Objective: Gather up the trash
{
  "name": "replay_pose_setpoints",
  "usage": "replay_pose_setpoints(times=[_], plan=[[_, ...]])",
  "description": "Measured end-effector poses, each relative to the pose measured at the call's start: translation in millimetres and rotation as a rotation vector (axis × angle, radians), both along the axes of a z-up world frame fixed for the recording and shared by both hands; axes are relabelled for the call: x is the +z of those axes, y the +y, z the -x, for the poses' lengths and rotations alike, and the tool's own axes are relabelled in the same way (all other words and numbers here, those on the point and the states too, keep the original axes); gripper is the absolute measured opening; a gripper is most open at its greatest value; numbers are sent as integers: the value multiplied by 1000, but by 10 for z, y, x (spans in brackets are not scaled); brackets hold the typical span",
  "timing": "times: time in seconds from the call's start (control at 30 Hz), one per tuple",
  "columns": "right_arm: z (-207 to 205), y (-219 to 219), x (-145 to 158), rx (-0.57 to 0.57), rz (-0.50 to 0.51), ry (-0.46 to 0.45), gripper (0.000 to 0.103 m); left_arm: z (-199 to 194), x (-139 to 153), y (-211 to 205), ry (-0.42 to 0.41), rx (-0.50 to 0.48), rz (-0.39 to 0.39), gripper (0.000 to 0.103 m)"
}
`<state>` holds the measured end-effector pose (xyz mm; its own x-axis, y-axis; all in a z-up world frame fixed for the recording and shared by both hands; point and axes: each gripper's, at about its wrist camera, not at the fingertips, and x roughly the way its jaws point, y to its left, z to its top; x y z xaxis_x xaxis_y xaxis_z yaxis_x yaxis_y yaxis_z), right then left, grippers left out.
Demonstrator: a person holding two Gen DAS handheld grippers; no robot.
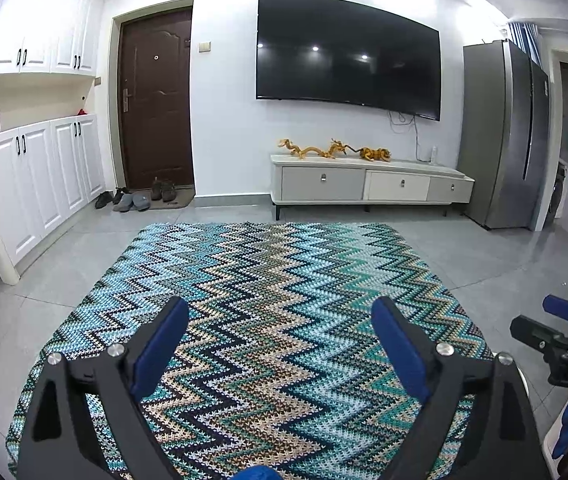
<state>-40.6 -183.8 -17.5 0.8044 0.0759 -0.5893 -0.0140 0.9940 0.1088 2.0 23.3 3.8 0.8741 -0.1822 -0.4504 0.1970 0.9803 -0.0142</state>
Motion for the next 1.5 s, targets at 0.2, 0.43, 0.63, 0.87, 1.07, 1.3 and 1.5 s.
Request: replay_pose_setpoints(times=[0.2, 0.43, 0.63, 0.87, 1.07, 1.3, 1.5], plan=[[-13, -29, -25, -3, -2, 5, 98, 52, 48, 24, -28, -4, 26, 93], [-6, -28, -33, -1, -1, 6, 98, 94, 97, 61, -45, 0, 47, 103], [4, -26, -51, 1, 1, 8, 98, 119, 134, 65, -68, 53, 29, 103], [6, -19, -63, -3, -1, 7, 99, 91, 88, 78, -64, 86, 3, 103], [22, -22, -100, -13, -1, 6, 100, 68, 11, 93, -46, 103, -13, 103], [16, -42, -123, -19, -7, 11, 101, 95, -8, 83, -41, 77, -11, 103], [19, -48, -133, -19, -7, 15, 101, 110, -30, 61, -27, 54, -14, 103]])
